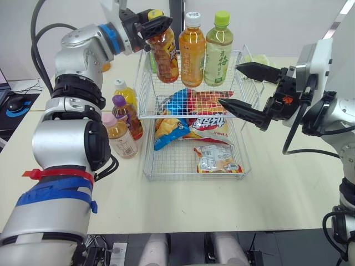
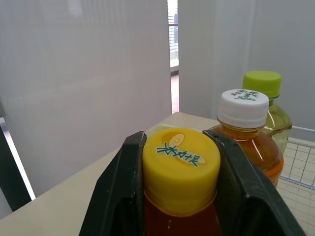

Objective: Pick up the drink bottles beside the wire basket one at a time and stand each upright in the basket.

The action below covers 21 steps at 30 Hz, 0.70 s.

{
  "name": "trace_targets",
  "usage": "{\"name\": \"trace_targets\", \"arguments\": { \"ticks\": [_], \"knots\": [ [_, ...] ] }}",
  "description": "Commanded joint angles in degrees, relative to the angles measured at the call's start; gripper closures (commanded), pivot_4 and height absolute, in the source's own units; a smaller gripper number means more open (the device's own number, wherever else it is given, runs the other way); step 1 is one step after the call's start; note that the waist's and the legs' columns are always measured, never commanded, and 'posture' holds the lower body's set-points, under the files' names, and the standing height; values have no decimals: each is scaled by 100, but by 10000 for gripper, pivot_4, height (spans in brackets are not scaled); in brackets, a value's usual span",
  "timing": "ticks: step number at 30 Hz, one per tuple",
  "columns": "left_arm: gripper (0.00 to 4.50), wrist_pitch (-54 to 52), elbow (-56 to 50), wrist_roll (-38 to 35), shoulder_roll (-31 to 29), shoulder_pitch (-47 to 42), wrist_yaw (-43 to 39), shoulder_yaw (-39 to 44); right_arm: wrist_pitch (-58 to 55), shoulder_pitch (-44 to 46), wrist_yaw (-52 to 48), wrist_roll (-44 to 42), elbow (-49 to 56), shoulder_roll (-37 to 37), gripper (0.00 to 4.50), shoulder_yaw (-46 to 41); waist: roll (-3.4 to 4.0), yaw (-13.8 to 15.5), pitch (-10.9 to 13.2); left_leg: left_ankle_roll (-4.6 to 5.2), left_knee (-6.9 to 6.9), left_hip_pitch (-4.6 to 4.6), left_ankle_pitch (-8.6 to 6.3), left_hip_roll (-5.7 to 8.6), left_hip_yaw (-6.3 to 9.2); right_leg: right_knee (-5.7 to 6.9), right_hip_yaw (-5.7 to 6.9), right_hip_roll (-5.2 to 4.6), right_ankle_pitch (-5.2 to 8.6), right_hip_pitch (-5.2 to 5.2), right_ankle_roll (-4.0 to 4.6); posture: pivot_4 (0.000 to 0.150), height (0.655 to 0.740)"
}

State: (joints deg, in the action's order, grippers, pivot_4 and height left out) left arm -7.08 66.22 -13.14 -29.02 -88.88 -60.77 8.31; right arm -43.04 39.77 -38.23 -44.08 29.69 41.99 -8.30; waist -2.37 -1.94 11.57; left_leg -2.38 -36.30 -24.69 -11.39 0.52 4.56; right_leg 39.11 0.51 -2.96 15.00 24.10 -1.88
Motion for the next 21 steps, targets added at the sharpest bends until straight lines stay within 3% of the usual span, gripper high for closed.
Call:
{"name": "trace_targets", "arguments": {
  "ticks": [1, 3, 13, 21],
  "knots": [
    [31263, 42, -88, 2, -44, -216, -109, 68, 71, 117, 37, -49, 106, 69, 0, -175, 0, 0, 0, 0, 0, 0, 0, 0, 0, 0, 0, 0, 0, 0, 0, 1500, 7400],
    [31263, 48, -72, 14, -56, -214, -117, 70, 79, 130, 28, -40, 86, 66, 0, -164, 0, 0, 0, 0, -1, 0, 0, 0, 0, 1, 0, 0, 0, 0, 0, 1500, 7400],
    [333, -4, -171, -28, -219, -278, -130, 164, 128, 180, -80, -6, -21, 57, 0, -108, 0, -3, 0, 0, -3, 0, 0, 0, 0, 2, 0, 0, 0, 0, 0, 1500, 7400],
    [333, -573, -921, -261, -685, -70, -330, 332, 298, 323, -282, 68, -264, -5, 0, 6, 0, -8, 0, 0, -3, 0, 0, -2, 1, 3, 0, 1, 0, 0, 0, 1500, 7400]
  ]
}}
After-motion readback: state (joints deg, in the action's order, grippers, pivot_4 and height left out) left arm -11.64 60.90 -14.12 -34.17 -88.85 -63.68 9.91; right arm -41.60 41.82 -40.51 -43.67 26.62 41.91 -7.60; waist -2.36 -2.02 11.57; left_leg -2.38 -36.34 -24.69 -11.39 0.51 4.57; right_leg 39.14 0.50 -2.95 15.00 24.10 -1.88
